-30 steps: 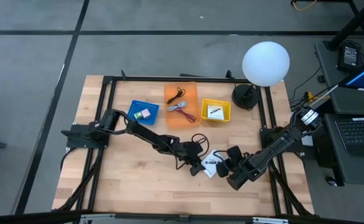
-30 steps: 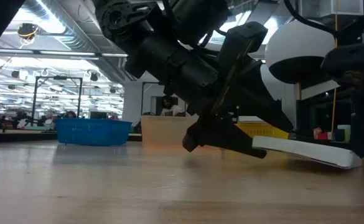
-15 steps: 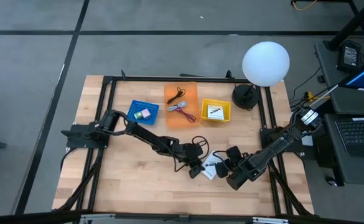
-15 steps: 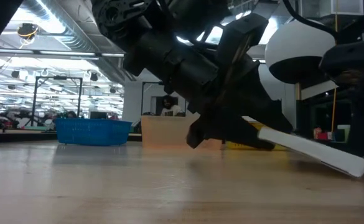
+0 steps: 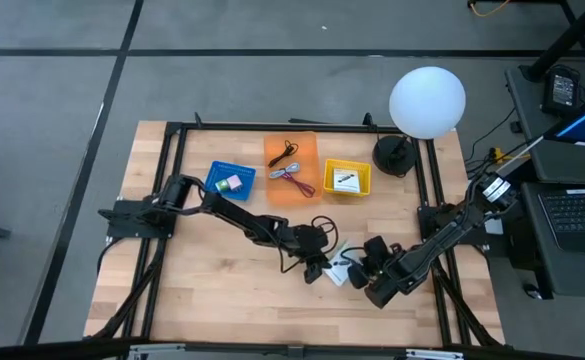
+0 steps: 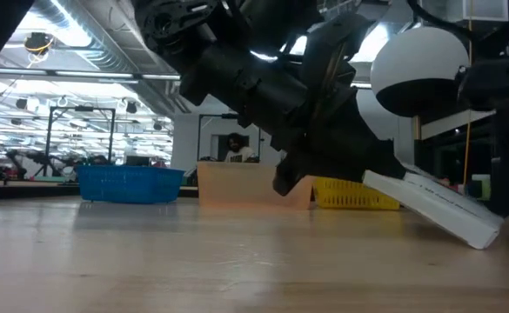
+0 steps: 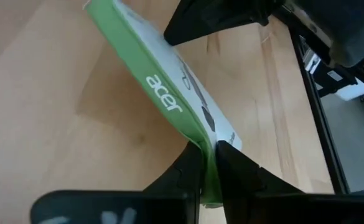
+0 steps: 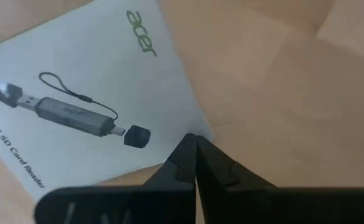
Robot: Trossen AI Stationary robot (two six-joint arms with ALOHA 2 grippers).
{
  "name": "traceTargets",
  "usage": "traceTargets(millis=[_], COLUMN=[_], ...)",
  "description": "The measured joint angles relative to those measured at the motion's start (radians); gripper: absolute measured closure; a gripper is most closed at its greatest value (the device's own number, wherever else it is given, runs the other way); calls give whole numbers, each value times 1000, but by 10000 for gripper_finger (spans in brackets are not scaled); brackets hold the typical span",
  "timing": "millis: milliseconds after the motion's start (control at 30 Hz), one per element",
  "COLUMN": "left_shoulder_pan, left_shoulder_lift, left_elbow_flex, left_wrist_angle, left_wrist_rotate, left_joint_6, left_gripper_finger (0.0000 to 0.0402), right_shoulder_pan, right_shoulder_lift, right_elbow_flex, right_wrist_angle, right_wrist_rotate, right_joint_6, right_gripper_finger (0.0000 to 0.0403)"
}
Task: Pick and place items into bin
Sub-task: Put the white USB box into the yellow bin
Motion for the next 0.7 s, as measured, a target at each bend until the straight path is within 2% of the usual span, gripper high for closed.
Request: traceTargets(millis=[100,467,700], left_shoulder_pan=[8,28,29], left_shoulder_lift=[0,-85,-168], left_elbow_flex=[0,-5,-5], left_wrist_angle=[0,-94,-192], left_wrist_rotate=[4,28,-30], left_joint_6=[27,154,249], left_gripper_finger=[374,385,385], right_shoulder_pan=[6,92,148], right_shoulder_lift=[0,-1,-2], right_elbow_flex=[45,231,275], right_wrist_angle=[-96,-379,-424], right_wrist_rotate=[19,236,297], right_joint_6=[0,7,9], right_gripper_finger=[403,403,403])
